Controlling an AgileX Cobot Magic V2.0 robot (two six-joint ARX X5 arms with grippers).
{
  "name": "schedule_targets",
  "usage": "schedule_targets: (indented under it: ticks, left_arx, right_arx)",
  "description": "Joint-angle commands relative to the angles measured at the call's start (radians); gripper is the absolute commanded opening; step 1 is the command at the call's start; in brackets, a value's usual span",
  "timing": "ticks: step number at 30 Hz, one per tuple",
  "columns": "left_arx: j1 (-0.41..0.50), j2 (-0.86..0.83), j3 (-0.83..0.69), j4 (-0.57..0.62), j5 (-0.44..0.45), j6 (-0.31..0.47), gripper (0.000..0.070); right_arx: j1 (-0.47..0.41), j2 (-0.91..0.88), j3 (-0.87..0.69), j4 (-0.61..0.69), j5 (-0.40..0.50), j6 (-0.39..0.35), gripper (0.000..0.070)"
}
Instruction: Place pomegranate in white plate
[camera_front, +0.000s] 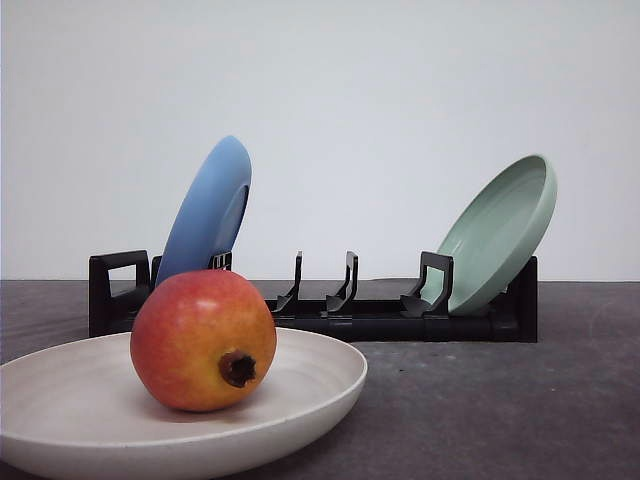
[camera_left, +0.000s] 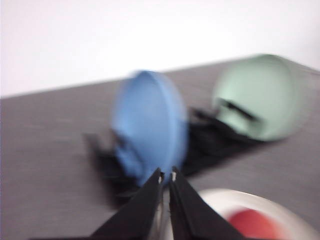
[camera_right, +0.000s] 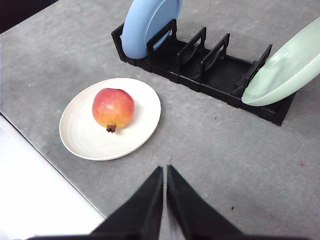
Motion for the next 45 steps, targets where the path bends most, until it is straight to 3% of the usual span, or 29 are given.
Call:
schedule_targets:
  ticks: [1, 6, 12, 16, 23, 45]
  left_arx:
    - [0.133, -0.021, -0.099, 0.103, 0.014, 0.075, 0.0]
    - [0.387, -0.1, -0.32, 0.276, 0.016, 0.041, 0.0]
    - [0.525, -0.177, -0.447, 0.312, 0.038, 0.029, 0.0]
    - [0.539, -0.199, -0.483, 0.312, 0.042, 0.029, 0.0]
    - [0.567, -0.244, -0.492, 0.248, 0.156, 0.07, 0.0]
    - [0.573, -0.252, -0.492, 0.237, 0.157, 0.071, 0.0]
  right_arx:
    - [0.012, 0.0, 0.009, 0.011, 0.002, 0.007, 0.0004]
    - [0.012, 0.0, 0.009, 0.011, 0.002, 0.007, 0.0004]
    - [0.012, 0.0, 0.009, 0.011, 0.002, 0.007, 0.0004]
    - [0.012, 0.0, 0.009, 0.011, 0.002, 0.007, 0.0004]
    - [0.012, 0.0, 0.009, 0.011, 0.002, 0.007, 0.0004]
    - [0.012, 0.0, 0.009, 0.011, 0.002, 0.007, 0.0004]
